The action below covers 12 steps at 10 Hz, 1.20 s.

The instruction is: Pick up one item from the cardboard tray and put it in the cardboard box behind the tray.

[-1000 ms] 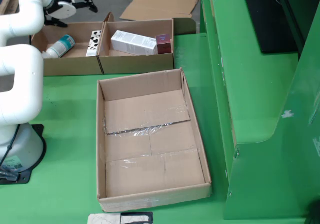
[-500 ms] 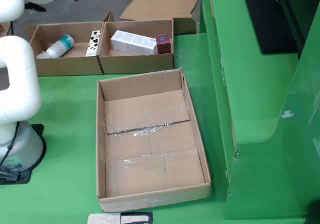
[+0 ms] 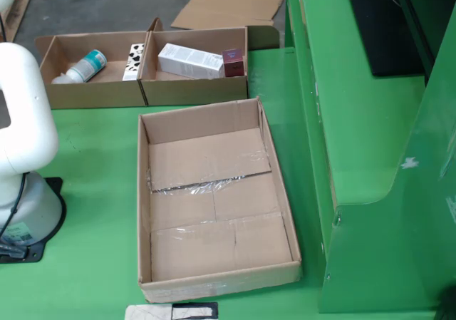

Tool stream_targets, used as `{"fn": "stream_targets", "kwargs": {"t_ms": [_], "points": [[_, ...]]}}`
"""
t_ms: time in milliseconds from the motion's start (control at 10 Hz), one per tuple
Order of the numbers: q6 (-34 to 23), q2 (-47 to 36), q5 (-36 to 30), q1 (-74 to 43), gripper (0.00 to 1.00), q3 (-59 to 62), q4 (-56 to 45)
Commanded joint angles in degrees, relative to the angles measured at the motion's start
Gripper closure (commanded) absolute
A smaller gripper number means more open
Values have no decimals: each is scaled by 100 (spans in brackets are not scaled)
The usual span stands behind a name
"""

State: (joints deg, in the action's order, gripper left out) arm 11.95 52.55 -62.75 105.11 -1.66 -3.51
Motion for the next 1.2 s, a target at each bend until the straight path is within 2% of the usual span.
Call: {"fn": "stream_targets", "kwargs": {"t_ms": [0,300,600,700,900,1000,1100], "points": [[181,-1261,-144,-70,0,166,-2887],[138,-1779,-663,-803,0,166,-4167],[-639,-2149,-919,-1899,0,166,-4850],[-639,-2149,-919,-1899,0,166,-4850],[-1375,-2445,-1095,-2976,0,166,-5325],[-1375,-2445,-1095,-2976,0,166,-5325],[-1718,-2830,-1309,-3884,0,166,-6065]]}}
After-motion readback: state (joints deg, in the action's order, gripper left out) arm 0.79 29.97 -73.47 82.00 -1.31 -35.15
